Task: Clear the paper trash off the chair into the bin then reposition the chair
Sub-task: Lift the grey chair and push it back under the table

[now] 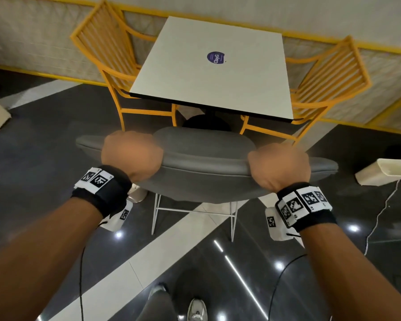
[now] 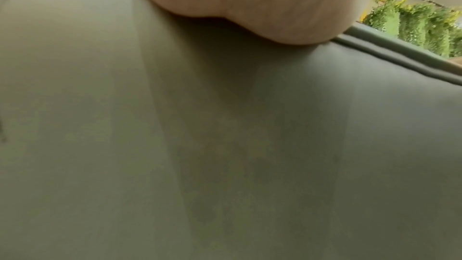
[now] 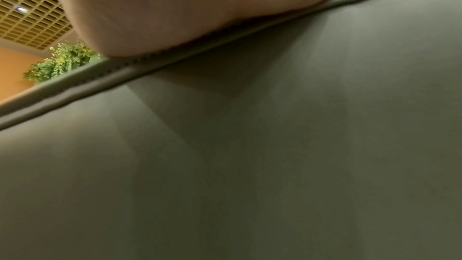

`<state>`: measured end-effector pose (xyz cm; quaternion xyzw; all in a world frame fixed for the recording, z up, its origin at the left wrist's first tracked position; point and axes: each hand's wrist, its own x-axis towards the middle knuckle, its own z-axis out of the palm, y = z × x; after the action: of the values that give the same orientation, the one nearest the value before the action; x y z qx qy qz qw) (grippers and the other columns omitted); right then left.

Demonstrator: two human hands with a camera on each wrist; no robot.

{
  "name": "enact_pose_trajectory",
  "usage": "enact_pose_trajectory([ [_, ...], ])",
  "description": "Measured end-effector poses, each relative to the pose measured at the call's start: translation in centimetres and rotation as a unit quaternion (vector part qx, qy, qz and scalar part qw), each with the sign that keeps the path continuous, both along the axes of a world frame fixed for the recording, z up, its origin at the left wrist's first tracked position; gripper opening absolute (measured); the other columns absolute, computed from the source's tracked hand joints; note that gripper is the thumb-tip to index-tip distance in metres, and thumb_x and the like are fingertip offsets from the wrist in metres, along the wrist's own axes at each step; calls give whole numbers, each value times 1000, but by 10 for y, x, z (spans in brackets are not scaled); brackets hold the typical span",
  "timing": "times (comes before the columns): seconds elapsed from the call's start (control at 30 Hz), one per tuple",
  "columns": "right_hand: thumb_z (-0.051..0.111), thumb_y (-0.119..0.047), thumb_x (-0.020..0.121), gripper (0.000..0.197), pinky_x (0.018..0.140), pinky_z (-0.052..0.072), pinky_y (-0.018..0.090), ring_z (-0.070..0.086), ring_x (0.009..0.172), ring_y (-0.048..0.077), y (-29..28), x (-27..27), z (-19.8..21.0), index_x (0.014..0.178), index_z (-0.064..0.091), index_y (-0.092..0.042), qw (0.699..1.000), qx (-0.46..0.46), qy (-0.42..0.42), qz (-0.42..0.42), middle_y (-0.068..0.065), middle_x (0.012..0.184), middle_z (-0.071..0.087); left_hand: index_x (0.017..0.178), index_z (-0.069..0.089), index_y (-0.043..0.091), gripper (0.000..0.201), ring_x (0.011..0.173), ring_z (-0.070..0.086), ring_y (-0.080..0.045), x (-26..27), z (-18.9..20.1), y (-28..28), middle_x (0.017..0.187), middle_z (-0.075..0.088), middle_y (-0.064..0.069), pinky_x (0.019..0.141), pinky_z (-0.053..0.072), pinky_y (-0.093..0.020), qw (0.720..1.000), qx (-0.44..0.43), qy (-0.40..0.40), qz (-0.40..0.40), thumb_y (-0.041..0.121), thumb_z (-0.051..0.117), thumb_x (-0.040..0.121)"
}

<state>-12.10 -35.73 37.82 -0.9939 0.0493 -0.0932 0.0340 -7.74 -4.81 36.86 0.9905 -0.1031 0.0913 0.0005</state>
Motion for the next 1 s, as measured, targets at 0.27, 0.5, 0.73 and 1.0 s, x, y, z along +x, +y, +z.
enact_pose_trajectory([
  [0.27,40,-43,83,45,51,31,26,43,45,21,2,51,-1,50,54,-15,1000,-8,0,-10,-3,47,43,56,50,15,38,51,46,-28,58,-1,4,52,48,-2,54,40,-31,1000,5,-5,-21,38,32,80],
  [0.5,39,-44,83,47,48,35,23,45,42,19,9,92,-1,48,50,-15,1000,1,7,-27,-2,45,47,56,52,16,39,50,47,-27,107,-1,9,52,49,-2,55,41,-33,999,6,-5,-35,38,31,81],
  [0.73,37,-44,82,48,46,28,21,46,41,20,11,123,1,48,51,-13,1000,0,15,-20,-1,44,47,55,50,15,38,50,46,-28,145,-2,8,52,49,-3,54,34,-29,999,-13,-21,-41,38,31,79],
  [1.0,43,-41,84,46,47,29,23,43,44,19,-6,141,5,50,50,-12,999,10,15,-39,2,47,51,54,48,15,39,47,44,-25,154,0,-10,49,45,-2,53,38,-30,998,-33,-19,-51,37,33,82],
])
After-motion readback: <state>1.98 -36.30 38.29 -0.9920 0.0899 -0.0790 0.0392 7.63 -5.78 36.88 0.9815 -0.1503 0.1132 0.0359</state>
